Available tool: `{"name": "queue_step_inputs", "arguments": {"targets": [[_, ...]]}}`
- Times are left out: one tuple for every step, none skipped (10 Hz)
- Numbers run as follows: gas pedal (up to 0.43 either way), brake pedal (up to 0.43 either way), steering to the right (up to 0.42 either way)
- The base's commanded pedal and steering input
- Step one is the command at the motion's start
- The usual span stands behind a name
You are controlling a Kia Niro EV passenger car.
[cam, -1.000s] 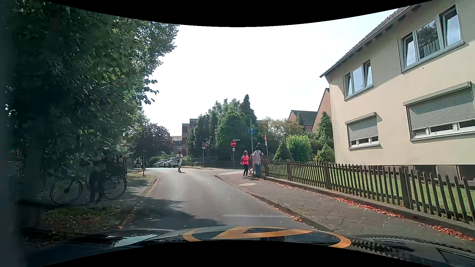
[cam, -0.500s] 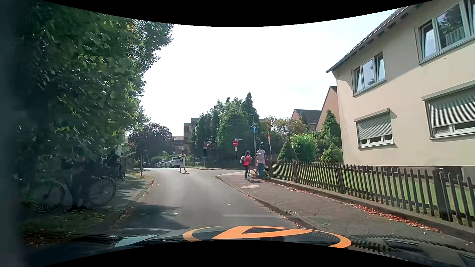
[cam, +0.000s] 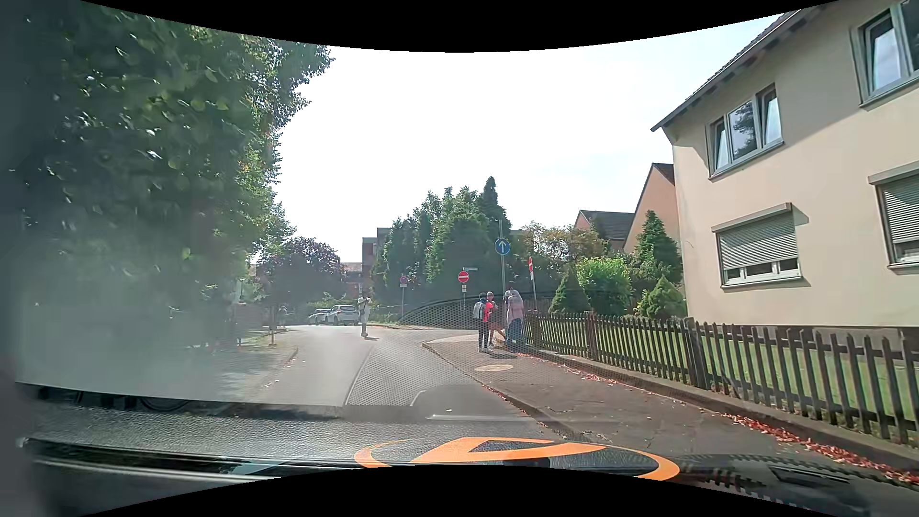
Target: Follow the waypoints while adhering to traffic rules and regulations
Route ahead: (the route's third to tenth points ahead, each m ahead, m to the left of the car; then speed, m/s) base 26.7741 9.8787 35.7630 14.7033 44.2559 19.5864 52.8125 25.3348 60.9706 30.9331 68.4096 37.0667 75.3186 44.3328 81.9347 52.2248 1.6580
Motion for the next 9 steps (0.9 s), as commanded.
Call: {"name": "queue_step_inputs", "arguments": {"targets": [[0.157,0.000,-0.136],[0.157,0.000,-0.142],[0.157,0.000,-0.143],[0.157,0.000,-0.144],[0.157,0.000,-0.148],[0.157,0.000,-0.157],[0.157,0.000,-0.169],[0.157,0.000,-0.179],[0.157,0.000,-0.180]]}}
